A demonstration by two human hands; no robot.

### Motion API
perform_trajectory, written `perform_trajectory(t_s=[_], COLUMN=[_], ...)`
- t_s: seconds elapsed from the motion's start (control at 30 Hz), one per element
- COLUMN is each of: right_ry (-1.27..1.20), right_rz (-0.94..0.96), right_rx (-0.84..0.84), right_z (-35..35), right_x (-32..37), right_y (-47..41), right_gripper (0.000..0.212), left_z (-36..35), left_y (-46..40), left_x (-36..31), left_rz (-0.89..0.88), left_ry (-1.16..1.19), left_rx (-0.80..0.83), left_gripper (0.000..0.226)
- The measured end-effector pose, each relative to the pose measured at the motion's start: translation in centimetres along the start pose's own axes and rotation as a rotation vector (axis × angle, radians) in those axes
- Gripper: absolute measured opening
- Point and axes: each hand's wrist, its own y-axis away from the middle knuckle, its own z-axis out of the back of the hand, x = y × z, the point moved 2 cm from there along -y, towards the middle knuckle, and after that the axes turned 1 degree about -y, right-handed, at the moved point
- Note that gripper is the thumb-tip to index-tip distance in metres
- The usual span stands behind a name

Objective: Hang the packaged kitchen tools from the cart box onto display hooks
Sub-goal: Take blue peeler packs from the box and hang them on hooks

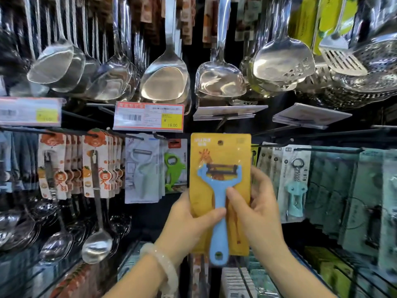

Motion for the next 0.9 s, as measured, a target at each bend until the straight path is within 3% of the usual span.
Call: perform_trajectory(t_s=[0.17, 0.43, 0.6, 0.7, 0.83, 0.9], right_ry=[-0.087, -0.005, 0.154, 0.338, 0.479, 0.498], right_rz=[0.005, -0.03, -0.054, -0.184, -0.457, -0.481], right_rx=[0.024, 0.048, 0.016, 0.051, 0.155, 0.146], right_z=[-0.1, -0.2, -0.8, -0.9, 0.1, 0.7], right_x=[0.8, -2.0, -4.6, -6.4, -8.4, -8.9], right_y=[-1.3, -3.1, -6.5, -9.6, -10.7, -9.1], right_gripper=[0.062, 0.05, 0.051, 0.056, 0.071, 0.068], left_z=[-0.5, -0.2, 0.3, 1.1, 2.3, 2.8], left_y=[-1.2, -2.2, -3.8, -3.9, -3.2, -2.7], left_x=[-1.4, -0.4, 1.2, 2.6, 4.2, 5.0], left_rz=[0.011, 0.085, 0.2, 0.274, 0.347, 0.371], left_ry=[0.007, -0.056, -0.241, -0.293, -0.266, -0.314], left_rx=[-0.007, -0.09, -0.165, -0.197, -0.194, -0.176], left_gripper=[0.038, 0.033, 0.069, 0.092, 0.085, 0.08])
